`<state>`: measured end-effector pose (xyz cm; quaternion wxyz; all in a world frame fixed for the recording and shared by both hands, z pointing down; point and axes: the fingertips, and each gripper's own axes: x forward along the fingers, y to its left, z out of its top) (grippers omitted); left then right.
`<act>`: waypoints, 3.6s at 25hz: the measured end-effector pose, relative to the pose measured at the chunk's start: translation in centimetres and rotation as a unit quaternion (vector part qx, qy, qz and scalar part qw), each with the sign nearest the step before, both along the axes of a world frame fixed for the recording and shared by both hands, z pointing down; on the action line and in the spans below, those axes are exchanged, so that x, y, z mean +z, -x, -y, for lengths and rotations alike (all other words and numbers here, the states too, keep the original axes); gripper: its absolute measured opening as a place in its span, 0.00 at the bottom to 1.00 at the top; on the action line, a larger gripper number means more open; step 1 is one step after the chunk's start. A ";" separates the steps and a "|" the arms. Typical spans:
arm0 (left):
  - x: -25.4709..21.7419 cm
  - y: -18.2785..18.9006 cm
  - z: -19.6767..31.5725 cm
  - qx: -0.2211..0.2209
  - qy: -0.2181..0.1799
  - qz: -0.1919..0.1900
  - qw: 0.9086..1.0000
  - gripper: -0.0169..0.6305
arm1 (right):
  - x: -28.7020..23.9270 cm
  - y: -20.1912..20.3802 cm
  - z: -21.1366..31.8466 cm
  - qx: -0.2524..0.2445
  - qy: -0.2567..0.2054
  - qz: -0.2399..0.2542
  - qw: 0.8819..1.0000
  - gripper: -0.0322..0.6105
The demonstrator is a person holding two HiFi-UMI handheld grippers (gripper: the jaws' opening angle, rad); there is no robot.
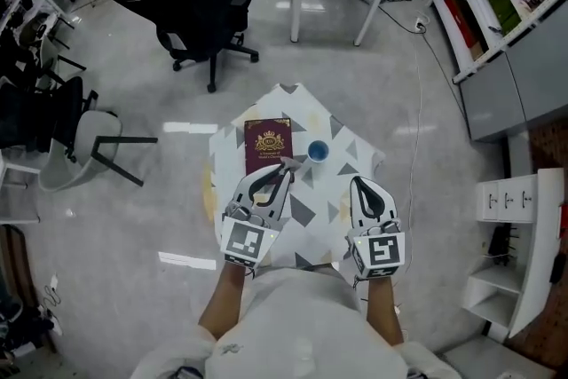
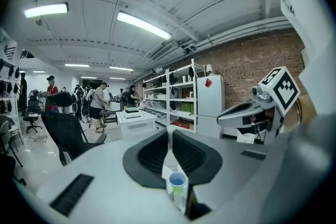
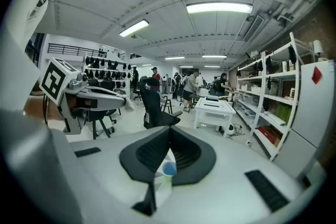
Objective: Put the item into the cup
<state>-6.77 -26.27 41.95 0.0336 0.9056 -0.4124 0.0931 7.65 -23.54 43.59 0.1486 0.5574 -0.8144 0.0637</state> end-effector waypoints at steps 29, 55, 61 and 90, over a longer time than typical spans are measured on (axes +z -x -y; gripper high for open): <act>8.6 -3.1 3.8 -0.009 0.064 0.004 0.998 0.08 | 8.3 -0.5 3.5 -0.020 0.069 0.011 0.997 0.06; 19.2 -7.1 6.8 -0.035 0.141 0.059 0.988 0.08 | 17.7 -2.2 6.5 -0.069 0.141 0.044 0.987 0.06; 21.0 -8.1 7.2 -0.030 0.151 0.078 0.985 0.09 | 19.2 -2.1 7.0 -0.077 0.153 0.051 0.984 0.06; 27.8 -9.9 7.2 -0.028 0.218 0.180 0.959 0.10 | 21.6 -2.2 6.6 -0.098 0.178 0.067 0.977 0.06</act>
